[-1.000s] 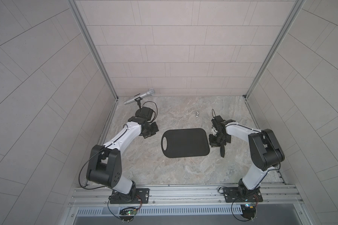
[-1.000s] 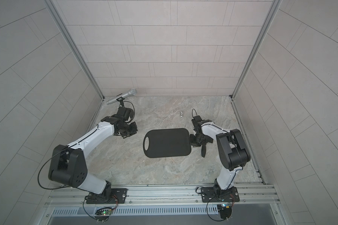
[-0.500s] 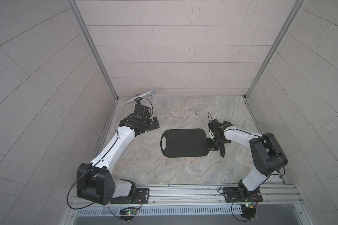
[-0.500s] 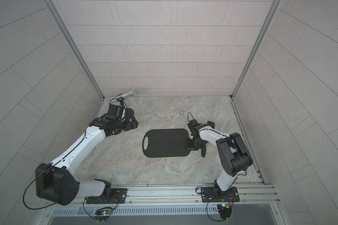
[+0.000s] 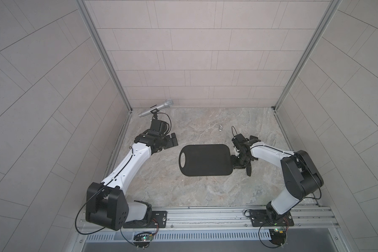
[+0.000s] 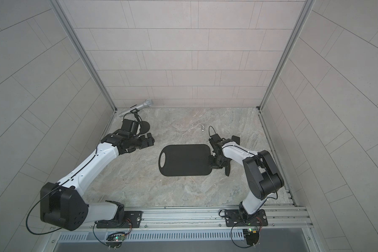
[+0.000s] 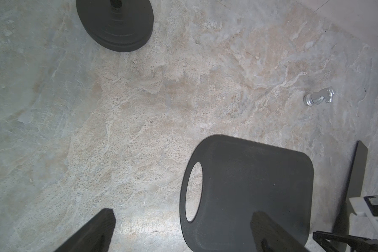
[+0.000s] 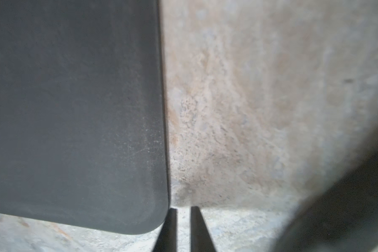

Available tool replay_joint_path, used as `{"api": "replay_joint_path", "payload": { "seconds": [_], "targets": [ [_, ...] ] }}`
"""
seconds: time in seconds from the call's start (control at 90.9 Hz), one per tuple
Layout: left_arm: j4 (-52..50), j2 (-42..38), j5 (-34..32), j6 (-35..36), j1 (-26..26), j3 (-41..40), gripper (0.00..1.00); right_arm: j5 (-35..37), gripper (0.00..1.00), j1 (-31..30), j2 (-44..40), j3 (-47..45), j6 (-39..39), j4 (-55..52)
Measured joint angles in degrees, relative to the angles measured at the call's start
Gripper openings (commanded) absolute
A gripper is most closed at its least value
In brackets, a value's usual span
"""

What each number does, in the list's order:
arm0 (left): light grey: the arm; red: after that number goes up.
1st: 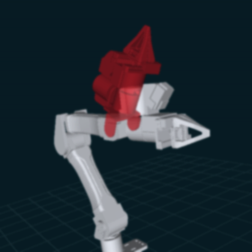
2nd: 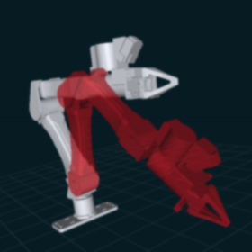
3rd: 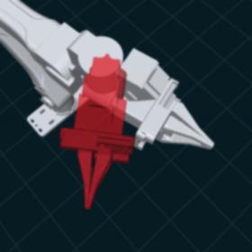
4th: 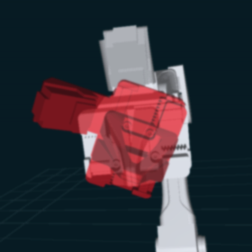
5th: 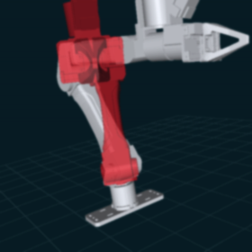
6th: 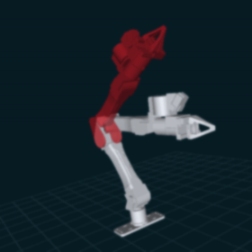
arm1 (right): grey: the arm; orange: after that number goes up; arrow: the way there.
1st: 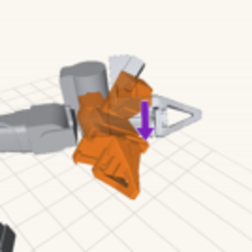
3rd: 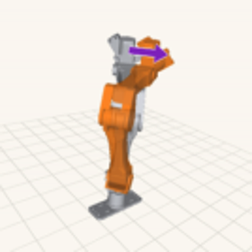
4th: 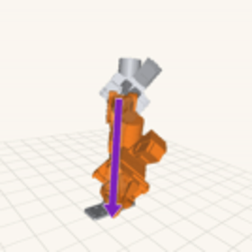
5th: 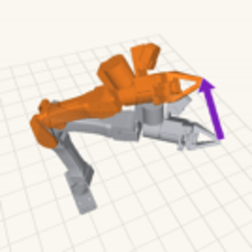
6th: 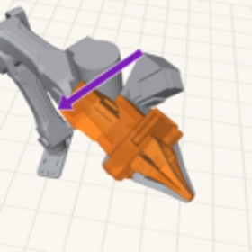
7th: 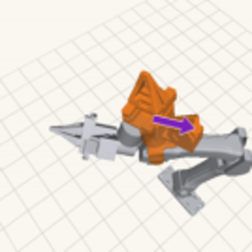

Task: Align the knife with the edge of the cutting board
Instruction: Adjust the work surface at the center of the board, then pick up the knife at the center of the board.

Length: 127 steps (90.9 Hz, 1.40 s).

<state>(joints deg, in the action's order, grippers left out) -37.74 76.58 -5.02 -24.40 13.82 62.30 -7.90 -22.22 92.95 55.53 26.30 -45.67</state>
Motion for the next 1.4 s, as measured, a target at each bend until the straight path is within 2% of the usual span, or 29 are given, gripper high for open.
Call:
{"api": "replay_joint_path", "payload": {
  "seconds": [0.121, 0.275, 0.594, 0.792, 0.947, 1.398],
  "targets": [
    [0.02, 0.13, 0.87, -0.04, 0.0, -0.07, 1.0, -0.09, 0.78, 2.03, -3.1, 1.36, 0.31, -1.11],
    [-0.04, 0.68, 0.79, -0.92, -0.04, -0.07, 1.0, -0.55, 1.0, 5.92, -7.43, 1.73, 0.07, -2.23],
    [-0.04, 0.68, -1.33, -3.76, -0.39, -0.28, 1.0, -0.68, 1.0, 12.39, -11.15, -0.55, 0.31, -2.19],
    [-0.04, 0.7, -0.11, -4.76, -0.59, -0.33, 1.0, 0.9, 1.0, 16.39, -11.19, -3.26, 1.29, -1.18],
    [-0.28, 1.81, 1.2, -4.79, -0.59, -0.28, 1.0, 1.36, 0.99, 17.27, -10.1, -3.67, 1.42, 0.15],
    [-0.48, 4.02, 7.43, -5.66, -0.59, -0.26, 1.0, 3.23, 0.9, 18.12, -4.92, -4.22, 1.68, 2.47]
  ]
}}
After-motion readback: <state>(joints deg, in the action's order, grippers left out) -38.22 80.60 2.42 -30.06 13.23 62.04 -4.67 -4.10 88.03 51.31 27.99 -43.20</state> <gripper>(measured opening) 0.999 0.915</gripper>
